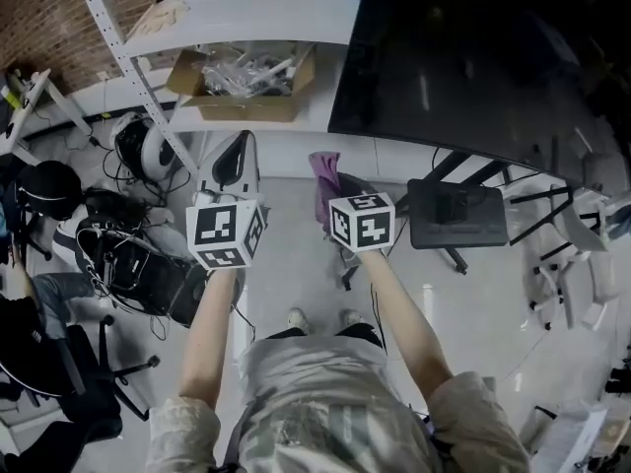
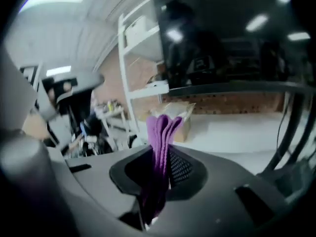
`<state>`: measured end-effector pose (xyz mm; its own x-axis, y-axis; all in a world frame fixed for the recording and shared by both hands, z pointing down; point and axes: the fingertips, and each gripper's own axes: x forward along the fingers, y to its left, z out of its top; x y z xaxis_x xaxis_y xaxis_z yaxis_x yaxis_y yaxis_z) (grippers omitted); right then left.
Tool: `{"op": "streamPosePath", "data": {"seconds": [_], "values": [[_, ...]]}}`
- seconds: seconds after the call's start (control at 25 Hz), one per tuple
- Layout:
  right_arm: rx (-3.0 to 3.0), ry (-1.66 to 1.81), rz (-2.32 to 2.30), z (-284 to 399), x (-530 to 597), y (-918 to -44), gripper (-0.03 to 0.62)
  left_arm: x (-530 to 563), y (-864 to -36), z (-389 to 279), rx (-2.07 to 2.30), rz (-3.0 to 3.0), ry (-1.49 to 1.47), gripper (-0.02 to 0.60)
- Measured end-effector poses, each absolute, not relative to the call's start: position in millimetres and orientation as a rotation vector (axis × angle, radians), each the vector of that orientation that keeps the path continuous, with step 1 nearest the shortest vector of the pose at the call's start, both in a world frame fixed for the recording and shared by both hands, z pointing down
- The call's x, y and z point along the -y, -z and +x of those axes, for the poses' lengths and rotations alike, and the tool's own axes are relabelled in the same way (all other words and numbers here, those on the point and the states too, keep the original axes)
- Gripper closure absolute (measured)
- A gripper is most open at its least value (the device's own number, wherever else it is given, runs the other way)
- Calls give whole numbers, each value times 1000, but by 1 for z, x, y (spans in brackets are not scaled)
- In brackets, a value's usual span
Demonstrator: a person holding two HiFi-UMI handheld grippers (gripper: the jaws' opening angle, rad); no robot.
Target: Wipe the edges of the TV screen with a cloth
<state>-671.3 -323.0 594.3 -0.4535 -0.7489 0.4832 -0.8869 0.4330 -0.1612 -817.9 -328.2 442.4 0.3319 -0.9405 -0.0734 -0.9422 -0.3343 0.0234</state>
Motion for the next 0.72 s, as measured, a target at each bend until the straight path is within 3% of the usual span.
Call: {"op": "streamPosePath", "data": {"seconds": [0.2,0.32,0.72], "values": [[2579,-1159,1737,-651,347,-574,533,333,-454,-793,-1744,-2579,-36,566],[2617,-1321,1798,-650,360,-571,533,334,-455,-783,-1701,-2586,7,566],[2734,-1227,1787,-672,382,-541,533,340,-451,-772,-1655,-2598,-12,566]]}}
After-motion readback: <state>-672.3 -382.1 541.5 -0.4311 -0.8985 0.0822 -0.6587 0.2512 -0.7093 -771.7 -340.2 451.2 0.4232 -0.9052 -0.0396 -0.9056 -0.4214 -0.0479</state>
